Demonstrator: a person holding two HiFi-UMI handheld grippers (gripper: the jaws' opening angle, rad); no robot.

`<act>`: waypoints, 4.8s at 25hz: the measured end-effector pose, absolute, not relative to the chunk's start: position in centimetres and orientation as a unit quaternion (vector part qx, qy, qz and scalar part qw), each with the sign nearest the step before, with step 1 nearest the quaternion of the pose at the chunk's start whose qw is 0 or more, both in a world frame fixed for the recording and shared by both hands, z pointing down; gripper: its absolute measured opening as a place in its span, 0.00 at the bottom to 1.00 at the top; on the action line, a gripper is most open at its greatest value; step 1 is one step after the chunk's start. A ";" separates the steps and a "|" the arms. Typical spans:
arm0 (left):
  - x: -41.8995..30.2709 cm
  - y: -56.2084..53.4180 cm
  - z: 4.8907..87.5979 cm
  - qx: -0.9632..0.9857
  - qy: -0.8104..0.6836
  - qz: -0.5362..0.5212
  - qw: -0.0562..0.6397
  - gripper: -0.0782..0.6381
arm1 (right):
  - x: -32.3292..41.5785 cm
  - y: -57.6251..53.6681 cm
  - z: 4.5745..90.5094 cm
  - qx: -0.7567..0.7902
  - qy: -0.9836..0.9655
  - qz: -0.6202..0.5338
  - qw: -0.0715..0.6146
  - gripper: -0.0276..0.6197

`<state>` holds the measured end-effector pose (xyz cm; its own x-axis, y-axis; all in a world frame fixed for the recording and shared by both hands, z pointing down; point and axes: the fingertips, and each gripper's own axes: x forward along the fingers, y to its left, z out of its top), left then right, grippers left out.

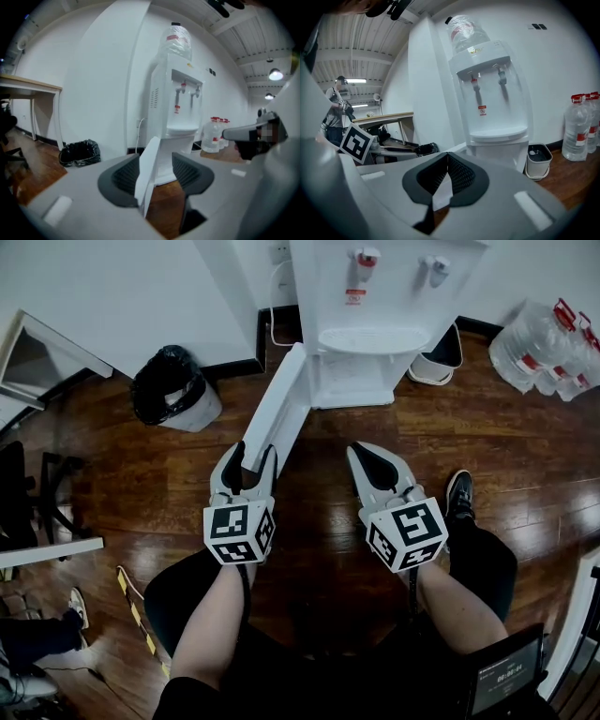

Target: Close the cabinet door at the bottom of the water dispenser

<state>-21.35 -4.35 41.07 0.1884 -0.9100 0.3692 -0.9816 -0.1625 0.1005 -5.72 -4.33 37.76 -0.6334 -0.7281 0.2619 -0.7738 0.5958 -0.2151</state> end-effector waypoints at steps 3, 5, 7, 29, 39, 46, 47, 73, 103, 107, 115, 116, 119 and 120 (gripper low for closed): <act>-22.2 -5.2 43.1 0.759 -0.609 0.156 0.170 0.47 | -7.1 -5.3 38.9 0.417 -0.891 0.161 0.086 0.05; -23.1 -5.8 44.6 0.755 -0.602 0.186 0.180 0.50 | -7.9 -6.2 39.7 0.415 -0.890 0.167 0.093 0.05; -23.8 -6.3 46.1 0.751 -0.595 0.214 0.189 0.51 | -8.6 -7.1 40.3 0.415 -0.888 0.171 0.098 0.05; -17.2 -3.7 52.2 0.755 -0.517 0.311 0.256 0.53 | -5.1 -7.0 41.4 0.430 -0.877 0.176 0.123 0.05; -11.8 -2.6 50.4 0.779 -0.520 0.239 0.257 0.55 | -0.9 -4.0 42.7 0.431 -0.868 0.207 0.133 0.05; -9.4 -2.4 50.2 0.774 -0.519 0.216 0.291 0.55 | 1.2 -2.1 44.4 0.427 -0.862 0.221 0.160 0.05; -8.5 -2.5 50.0 0.774 -0.514 0.208 0.306 0.55 | 1.5 -1.8 45.1 0.425 -0.860 0.228 0.168 0.05; 1.2 -9.3 46.8 0.852 -0.393 0.173 0.301 0.50 | 4.3 -6.2 52.8 0.452 -0.804 0.290 0.254 0.28; -6.0 -17.7 51.1 0.791 -0.523 0.207 0.241 0.49 | 9.5 -15.7 54.0 0.569 -0.726 0.290 0.256 0.41; -6.2 -17.0 50.6 0.786 -0.529 0.203 0.245 0.49 | 9.6 -15.9 54.1 0.568 -0.727 0.279 0.267 0.41; -7.3 -15.8 49.9 0.775 -0.547 0.198 0.249 0.49 | 9.8 -16.7 54.1 0.559 -0.733 0.266 0.282 0.41; -7.5 -15.8 50.0 0.772 -0.550 0.196 0.251 0.49 | 9.8 -16.9 54.2 0.558 -0.734 0.261 0.287 0.42; -7.6 -15.7 50.6 0.763 -0.558 0.192 0.264 0.49 | 9.8 -17.8 54.5 0.552 -0.737 0.251 0.297 0.46; -7.5 -15.8 50.9 0.762 -0.559 0.193 0.266 0.49 | 9.8 -18.3 54.5 0.550 -0.738 0.249 0.301 0.48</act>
